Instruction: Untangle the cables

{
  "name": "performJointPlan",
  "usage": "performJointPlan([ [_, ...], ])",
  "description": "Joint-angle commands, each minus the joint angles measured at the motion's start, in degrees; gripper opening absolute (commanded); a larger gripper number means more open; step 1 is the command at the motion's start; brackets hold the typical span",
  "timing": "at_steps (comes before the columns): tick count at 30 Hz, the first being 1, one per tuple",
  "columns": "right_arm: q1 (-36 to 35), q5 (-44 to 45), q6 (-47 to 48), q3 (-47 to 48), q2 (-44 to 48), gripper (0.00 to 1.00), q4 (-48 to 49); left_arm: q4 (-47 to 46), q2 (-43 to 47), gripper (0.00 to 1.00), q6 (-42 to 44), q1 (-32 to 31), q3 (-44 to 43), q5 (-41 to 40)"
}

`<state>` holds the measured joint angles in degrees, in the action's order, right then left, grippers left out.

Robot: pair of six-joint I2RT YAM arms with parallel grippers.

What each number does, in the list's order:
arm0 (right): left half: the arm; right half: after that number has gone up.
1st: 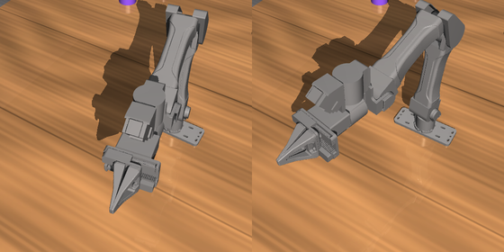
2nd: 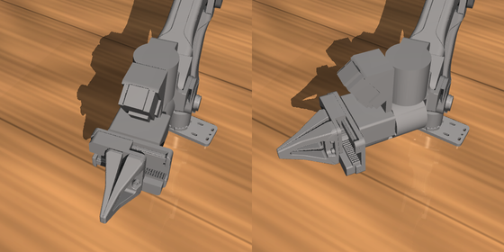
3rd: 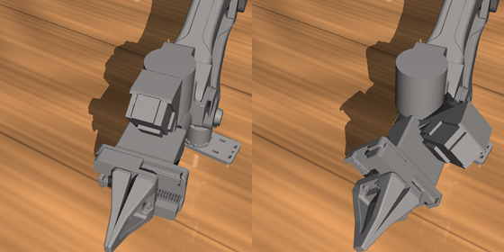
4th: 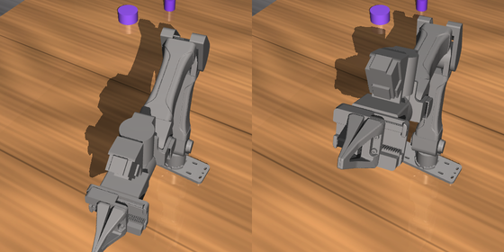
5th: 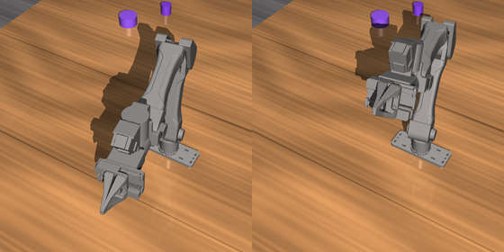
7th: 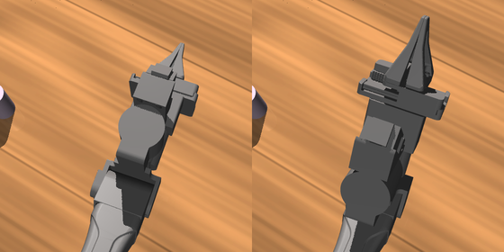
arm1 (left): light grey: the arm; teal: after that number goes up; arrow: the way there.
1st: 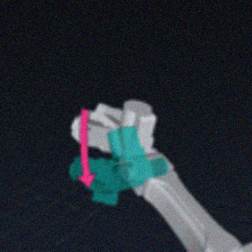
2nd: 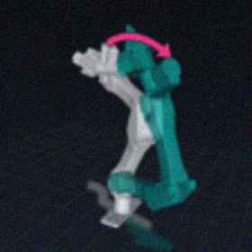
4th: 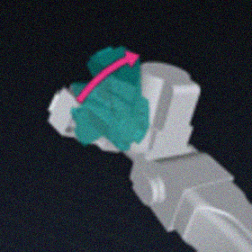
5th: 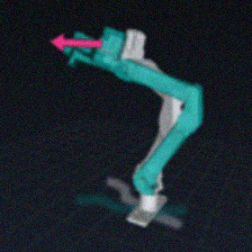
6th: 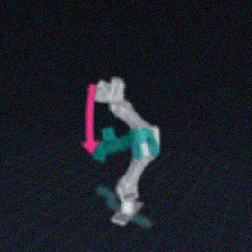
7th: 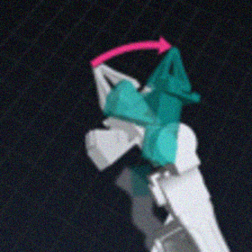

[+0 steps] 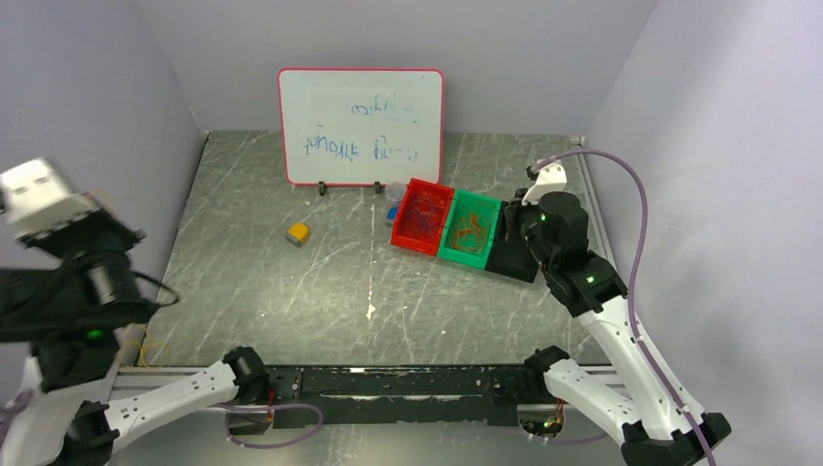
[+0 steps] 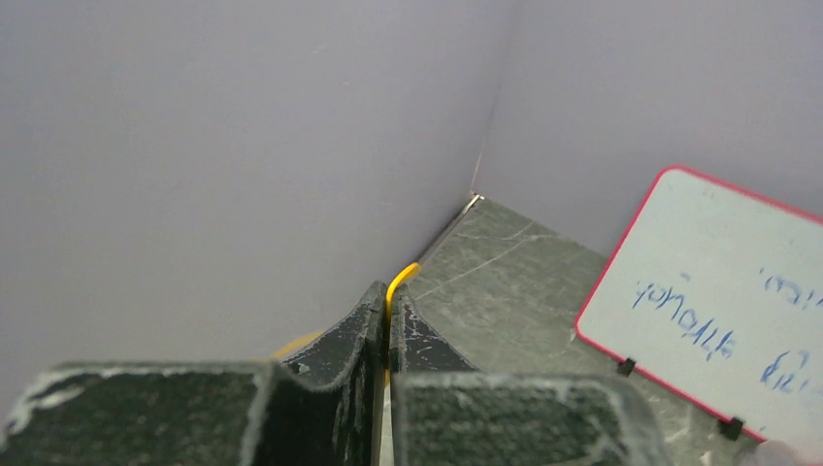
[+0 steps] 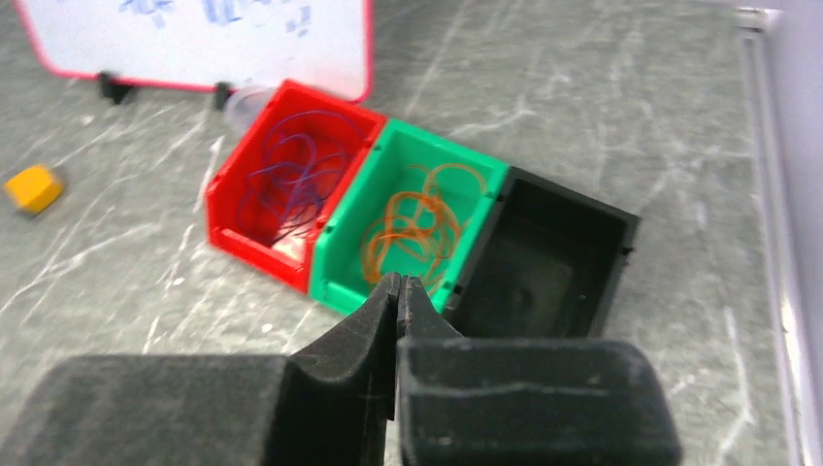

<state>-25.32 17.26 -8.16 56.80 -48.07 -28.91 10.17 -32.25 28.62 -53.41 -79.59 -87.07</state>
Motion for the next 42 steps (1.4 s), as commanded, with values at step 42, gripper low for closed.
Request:
performJointPlan([
  [42, 0.2, -23.2, 1.8, -4.7, 0.5, 0.46, 11.8, -79.8, -54.6, 0.07, 78.1, -22.1, -13.0, 10.5],
])
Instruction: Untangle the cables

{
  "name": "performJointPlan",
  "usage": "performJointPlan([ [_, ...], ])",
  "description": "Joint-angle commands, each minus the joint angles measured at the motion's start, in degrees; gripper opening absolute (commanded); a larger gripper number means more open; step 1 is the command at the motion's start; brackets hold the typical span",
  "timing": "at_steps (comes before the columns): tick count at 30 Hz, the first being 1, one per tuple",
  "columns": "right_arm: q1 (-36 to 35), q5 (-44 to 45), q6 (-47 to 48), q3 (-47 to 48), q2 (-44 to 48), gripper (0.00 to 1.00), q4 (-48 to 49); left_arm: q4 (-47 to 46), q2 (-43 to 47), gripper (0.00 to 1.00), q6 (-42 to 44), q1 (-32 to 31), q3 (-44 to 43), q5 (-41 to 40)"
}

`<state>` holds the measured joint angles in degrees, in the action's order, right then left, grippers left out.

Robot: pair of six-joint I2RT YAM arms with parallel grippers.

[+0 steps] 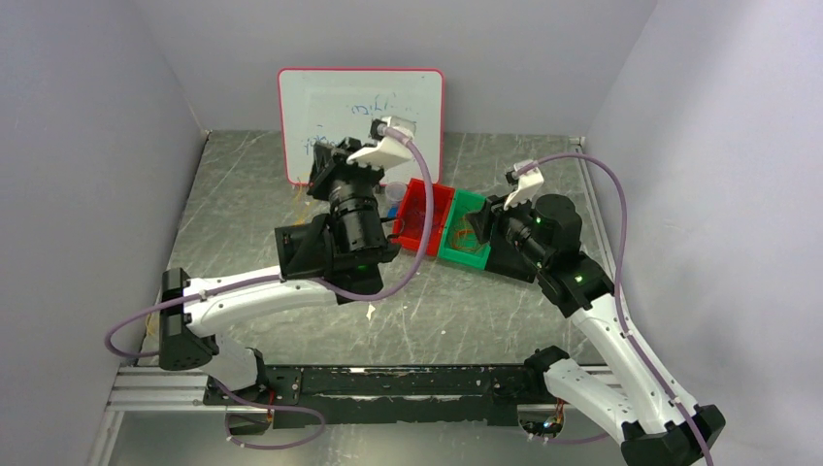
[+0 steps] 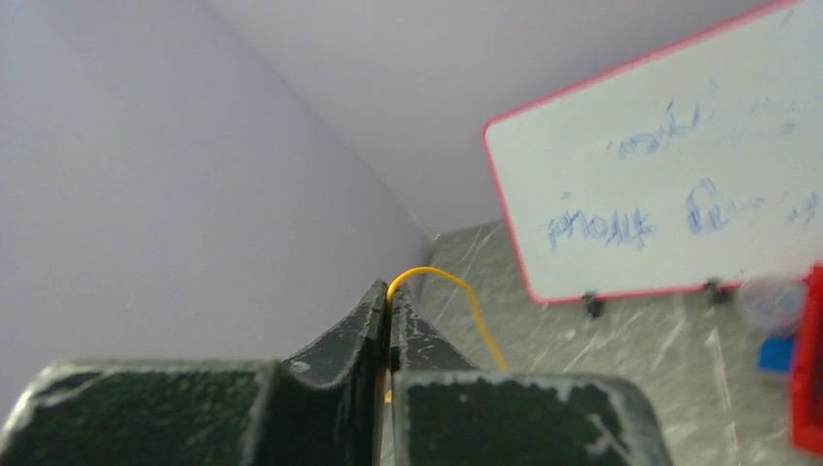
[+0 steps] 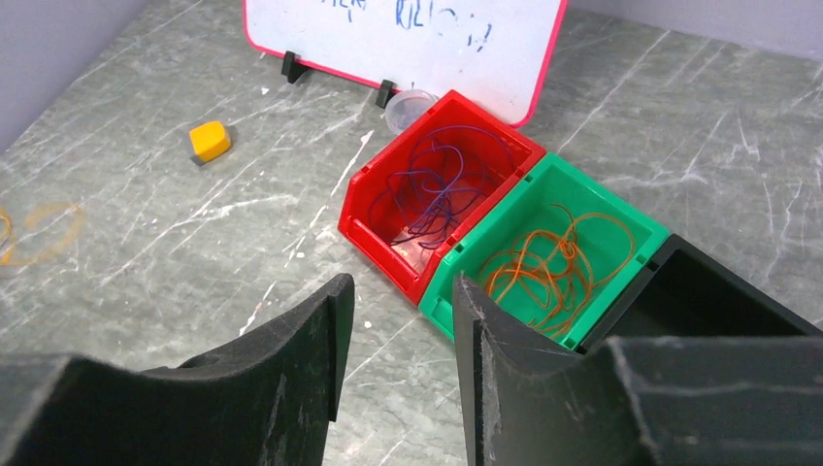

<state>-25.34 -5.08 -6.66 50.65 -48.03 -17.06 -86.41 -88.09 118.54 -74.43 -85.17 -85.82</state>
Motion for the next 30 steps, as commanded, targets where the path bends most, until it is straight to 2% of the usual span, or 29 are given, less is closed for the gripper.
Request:
performJointPlan([
  [1, 0.2, -0.8, 0.4, 1.7, 0.5, 0.46, -0.2, 34.1, 2.4, 0.07, -24.5, -1.1, -10.0, 12.0],
  [3, 0.2, -0.1, 0.6, 2.0, 0.8, 0.46, -0.6, 77.6, 3.4, 0.07, -54.3, -0.9, -24.8, 21.0],
  [4, 0.2, 0.1, 0.7, 2.1, 1.2, 0.46, -0.9, 93.8, 1.7, 0.07, -64.9, -0.5, -33.9, 26.8],
  [5, 0.2, 0.7, 0.8, 2.3, 1.5, 0.47, -1.2, 101.6, 0.4, 0.07, -69.9, 0.0, -40.5, 31.0],
  [6, 0.3, 1.1, 1.0, 2.5, 1.8, 0.47, -1.7, 103.3, 0.0, 0.07, -70.4, 0.1, -43.3, 33.6],
  [8, 0.2, 1.8, 1.2, 2.7, 2.5, 0.47, -2.5, 99.3, 0.2, 0.07, -66.6, 0.2, -42.2, 35.0],
  [10, 0.2, 2.4, 1.3, 2.8, 3.0, 0.48, -3.1, 99.5, -1.0, 0.07, -65.1, 1.2, -42.0, 36.1],
  [13, 0.2, 3.0, 1.4, 2.8, 3.4, 0.48, -3.2, 105.0, -1.8, 0.07, -70.6, 3.6, -41.5, 43.1],
  [17, 0.2, 2.9, 1.0, 2.4, 3.7, 0.49, -2.7, 116.4, -3.1, 0.07, -83.6, 11.0, -45.8, 57.5],
  [20, 0.2, 2.7, 0.9, 2.2, 3.8, 0.5, -2.5, 120.3, -2.7, 0.07, -89.4, 16.2, -47.1, 66.7],
  [25, 0.2, 2.8, 1.2, 0.7, 4.9, 0.51, -1.1, 122.7, -0.6, 0.07, -92.5, 17.9, -43.7, 71.5],
  [30, 0.2, -2.3, 0.1, -4.3, 7.8, 0.54, 6.5, 123.9, 1.7, 0.07, -93.6, 17.9, -43.9, 73.4],
])
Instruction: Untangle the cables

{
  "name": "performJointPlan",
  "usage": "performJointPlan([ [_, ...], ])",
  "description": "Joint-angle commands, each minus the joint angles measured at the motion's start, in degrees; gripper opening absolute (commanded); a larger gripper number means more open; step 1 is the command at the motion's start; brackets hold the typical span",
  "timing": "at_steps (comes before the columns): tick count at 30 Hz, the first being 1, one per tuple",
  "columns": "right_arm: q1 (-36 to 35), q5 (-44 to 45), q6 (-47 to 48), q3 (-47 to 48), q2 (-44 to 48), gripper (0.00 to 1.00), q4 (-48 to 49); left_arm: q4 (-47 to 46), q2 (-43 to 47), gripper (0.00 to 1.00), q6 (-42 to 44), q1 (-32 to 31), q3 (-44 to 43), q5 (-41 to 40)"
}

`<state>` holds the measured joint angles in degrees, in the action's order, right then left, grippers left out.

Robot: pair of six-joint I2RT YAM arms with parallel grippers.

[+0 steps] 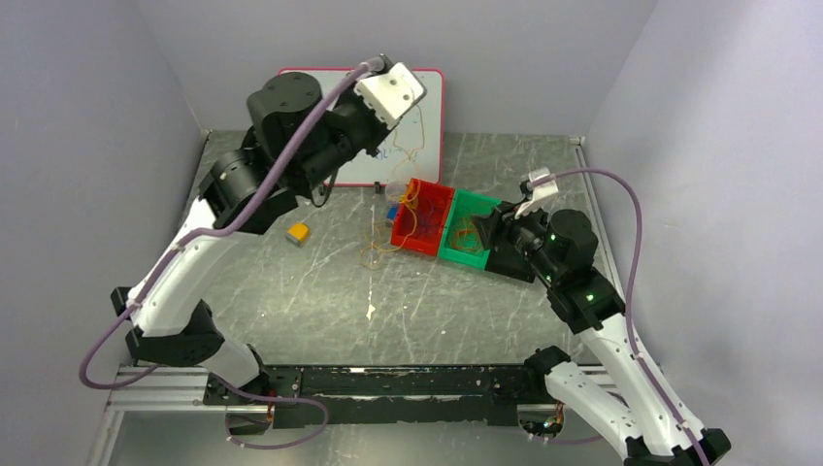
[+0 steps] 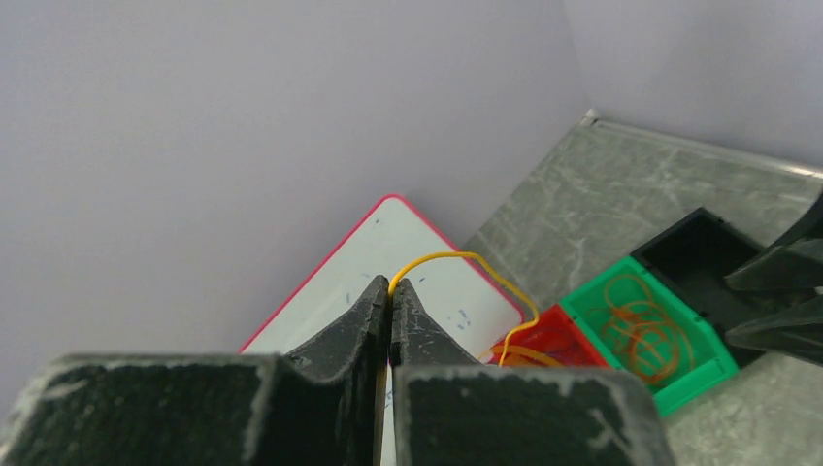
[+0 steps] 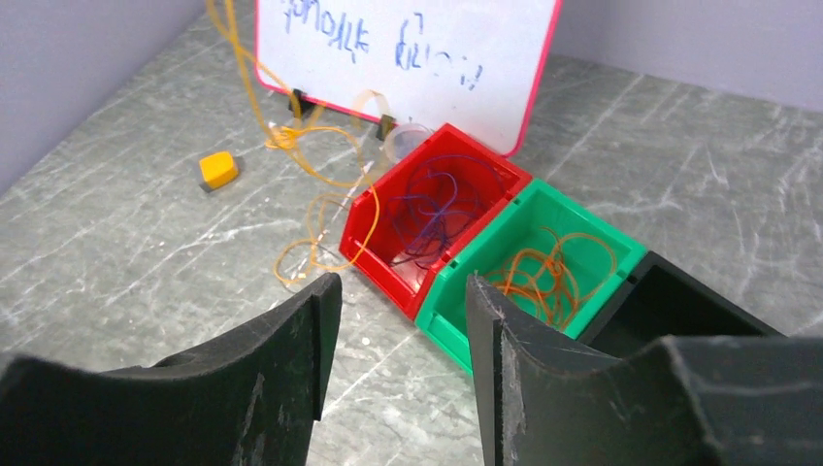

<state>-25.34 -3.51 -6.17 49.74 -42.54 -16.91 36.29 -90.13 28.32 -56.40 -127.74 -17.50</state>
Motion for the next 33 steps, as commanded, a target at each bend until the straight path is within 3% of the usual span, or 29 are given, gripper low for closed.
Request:
performJointPlan([
  [1, 0.2, -5.0, -0.6, -4.6, 2.9, 0.54, 8.2, 1.2, 4.2, 0.07, -3.5, -0.1, -2.0, 5.5],
  [9, 0.2, -16.4, 0.2, -14.1, 5.1, 0.59, 26.0, 0.5, 8.9, 0.07, -5.3, -0.1, -5.6, 10.6],
  [13, 0.2, -24.9, -3.0, -20.2, 3.5, 0.6, 42.5, 0.4, 9.8, 0.07, -5.8, -0.1, -5.0, 12.3],
  [18, -0.6, -34.3, -8.4, -22.5, -4.8, 0.64, 62.2, 0.0, 10.1, 0.07, -5.8, -0.1, -4.7, 12.7],
  [26, -11.8, -27.9, 0.3, -16.4, -15.5, 0.64, 62.4, 0.0, 10.6, 0.07, -6.0, -0.1, -3.9, 13.0],
  [33, -15.1, -27.0, -1.7, -10.6, -19.0, 0.63, 66.6, -0.4, 11.3, 0.07, -6.2, -0.1, -1.3, 12.8],
])
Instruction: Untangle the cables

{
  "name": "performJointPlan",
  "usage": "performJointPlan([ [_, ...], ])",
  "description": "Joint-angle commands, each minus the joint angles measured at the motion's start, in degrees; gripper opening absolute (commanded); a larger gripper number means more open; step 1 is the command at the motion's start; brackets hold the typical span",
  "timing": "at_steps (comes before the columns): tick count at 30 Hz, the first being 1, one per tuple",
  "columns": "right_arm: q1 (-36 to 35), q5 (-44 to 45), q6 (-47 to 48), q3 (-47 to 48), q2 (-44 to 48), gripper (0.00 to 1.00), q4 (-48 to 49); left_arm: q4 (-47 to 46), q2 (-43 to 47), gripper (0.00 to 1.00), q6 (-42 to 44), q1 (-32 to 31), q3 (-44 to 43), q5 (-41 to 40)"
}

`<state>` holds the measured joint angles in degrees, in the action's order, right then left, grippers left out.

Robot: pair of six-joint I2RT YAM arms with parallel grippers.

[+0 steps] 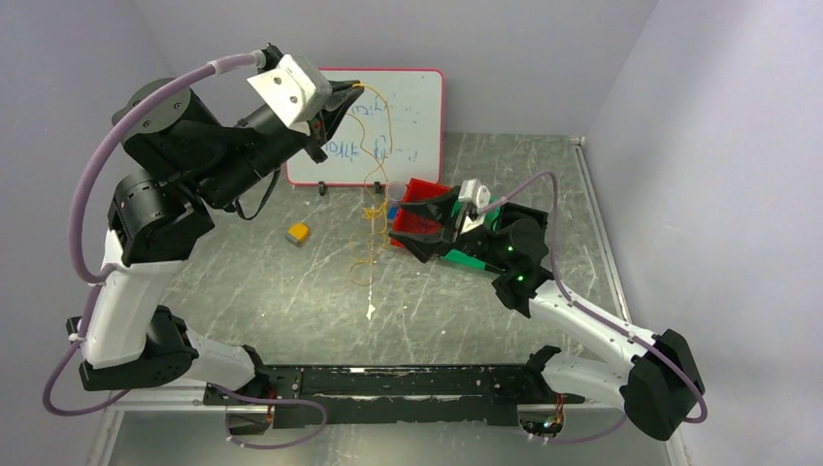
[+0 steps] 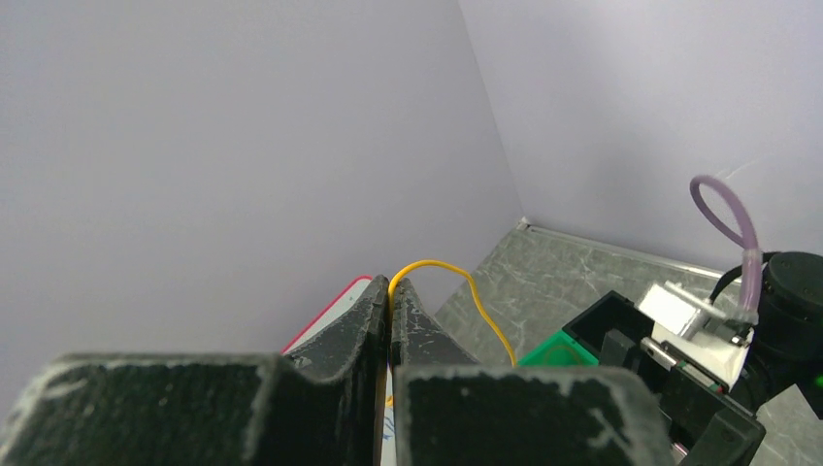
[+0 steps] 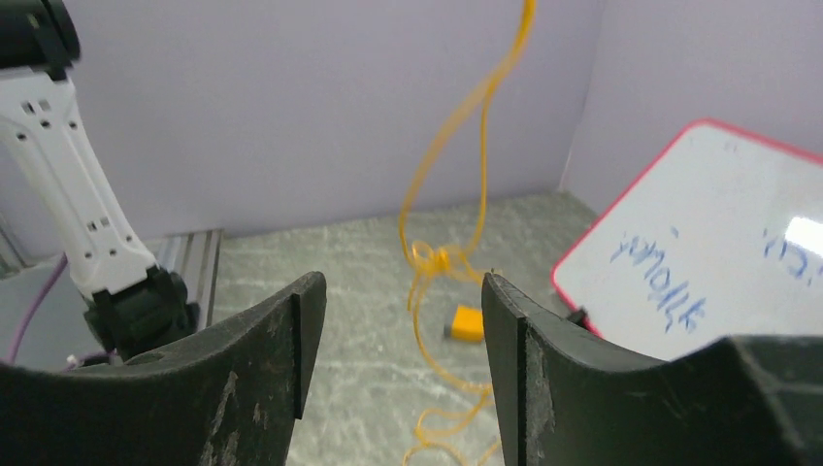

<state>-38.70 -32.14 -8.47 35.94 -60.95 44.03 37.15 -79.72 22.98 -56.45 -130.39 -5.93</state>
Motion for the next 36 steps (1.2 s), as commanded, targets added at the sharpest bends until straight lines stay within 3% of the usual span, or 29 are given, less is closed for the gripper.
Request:
performJointPlan([
  [1, -2.4, 2.3, 0.5, 3.7, -1.0, 0.63, 5.8, -1.4, 0.9, 0.07, -0.9, -0.1, 1.7, 1.3],
  [8, -4.0, 5.2, -2.0, 7.7, -6.6, 0.6, 7.3, -1.9, 1.1, 0.07, -0.7, -0.1, 2.5, 1.5],
  [10, -4.0, 6.2, -2.5, 9.2, -8.5, 0.53, 5.7, -1.8, 1.4, 0.07, -0.8, -0.1, 2.8, 1.3],
  [14, -4.1, 11.1, -3.6, 10.8, -9.6, 0.25, 1.9, -1.9, 2.8, 0.07, -1.3, -0.1, 4.2, 1.0],
  [19, -4.0, 17.4, -3.7, 10.6, -4.7, 0.0, -5.5, -2.6, 7.0, 0.07, -1.7, -0.1, 9.6, -3.3],
  [29, -3.8, 38.6, -0.9, 16.5, 8.7, 0.0, -39.6, -6.5, 21.1, 0.07, -4.8, -0.1, 32.0, -21.9],
  [36, -3.5, 37.4, -0.4, 24.5, 11.8, 0.0, -50.3, -7.2, 29.1, 0.07, -9.3, -0.1, 42.7, -29.7],
])
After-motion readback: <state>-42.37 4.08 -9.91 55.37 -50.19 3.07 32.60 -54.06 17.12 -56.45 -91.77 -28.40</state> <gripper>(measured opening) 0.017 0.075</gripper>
